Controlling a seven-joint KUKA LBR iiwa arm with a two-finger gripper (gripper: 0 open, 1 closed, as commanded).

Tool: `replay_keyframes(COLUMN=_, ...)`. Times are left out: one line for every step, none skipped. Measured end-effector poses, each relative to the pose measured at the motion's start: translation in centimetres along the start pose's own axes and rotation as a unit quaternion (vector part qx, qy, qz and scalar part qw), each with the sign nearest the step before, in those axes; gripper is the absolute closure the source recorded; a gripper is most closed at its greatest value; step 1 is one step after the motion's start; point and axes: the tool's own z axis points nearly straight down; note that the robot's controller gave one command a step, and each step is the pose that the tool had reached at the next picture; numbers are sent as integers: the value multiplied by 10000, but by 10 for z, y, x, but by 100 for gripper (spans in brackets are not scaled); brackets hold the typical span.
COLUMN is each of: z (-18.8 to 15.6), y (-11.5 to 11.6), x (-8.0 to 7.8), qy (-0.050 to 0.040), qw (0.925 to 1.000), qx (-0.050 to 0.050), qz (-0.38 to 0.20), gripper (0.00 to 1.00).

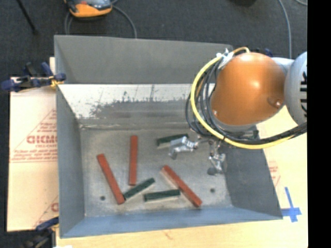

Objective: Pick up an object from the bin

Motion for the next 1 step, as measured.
replay_keyframes(z=0, y=0, x=0, qy=1, qw=10000, qx=-2, qz=3, gripper=0)
